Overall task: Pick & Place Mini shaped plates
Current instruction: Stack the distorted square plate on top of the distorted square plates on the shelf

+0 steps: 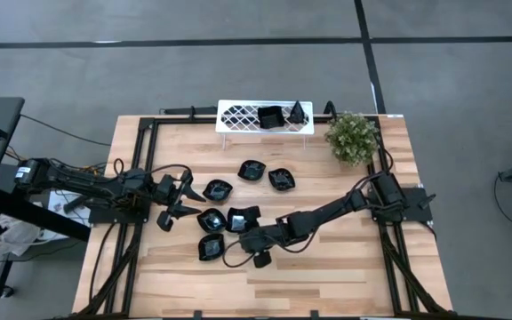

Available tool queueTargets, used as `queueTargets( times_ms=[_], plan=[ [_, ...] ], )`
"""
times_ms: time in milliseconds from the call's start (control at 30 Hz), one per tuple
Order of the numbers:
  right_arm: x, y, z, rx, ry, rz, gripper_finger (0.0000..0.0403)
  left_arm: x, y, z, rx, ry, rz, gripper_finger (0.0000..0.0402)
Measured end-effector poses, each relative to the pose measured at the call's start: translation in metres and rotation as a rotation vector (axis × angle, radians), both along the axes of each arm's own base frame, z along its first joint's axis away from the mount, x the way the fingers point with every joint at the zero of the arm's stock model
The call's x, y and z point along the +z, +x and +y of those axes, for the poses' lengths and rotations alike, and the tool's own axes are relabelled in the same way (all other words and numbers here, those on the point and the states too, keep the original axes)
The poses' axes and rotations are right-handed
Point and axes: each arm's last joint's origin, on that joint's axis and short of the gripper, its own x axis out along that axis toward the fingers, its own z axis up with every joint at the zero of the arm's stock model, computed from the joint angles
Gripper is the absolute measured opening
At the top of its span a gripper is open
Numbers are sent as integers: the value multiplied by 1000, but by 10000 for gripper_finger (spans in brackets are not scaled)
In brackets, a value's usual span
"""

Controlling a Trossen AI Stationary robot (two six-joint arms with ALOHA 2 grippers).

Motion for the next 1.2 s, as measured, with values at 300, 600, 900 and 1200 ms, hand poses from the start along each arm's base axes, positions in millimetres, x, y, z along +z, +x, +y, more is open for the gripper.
queueTargets(
  times_ms=[300, 600, 900, 1200],
  plan=[
    [-1, 0, -4, -19, 11, 5, 128, 0, 0, 0, 0, -1, 0, 163],
    [-6, 2, -6, -25, 9, 10, 128, 0, 0, 0, 0, -1, 0, 163],
    [-34, 11, -5, -10, -37, 27, 129, 0, 0, 0, 0, -4, 0, 163],
    [-23, 15, -5, -18, -56, 16, 127, 0, 0, 0, 0, -3, -1, 163]
  ],
)
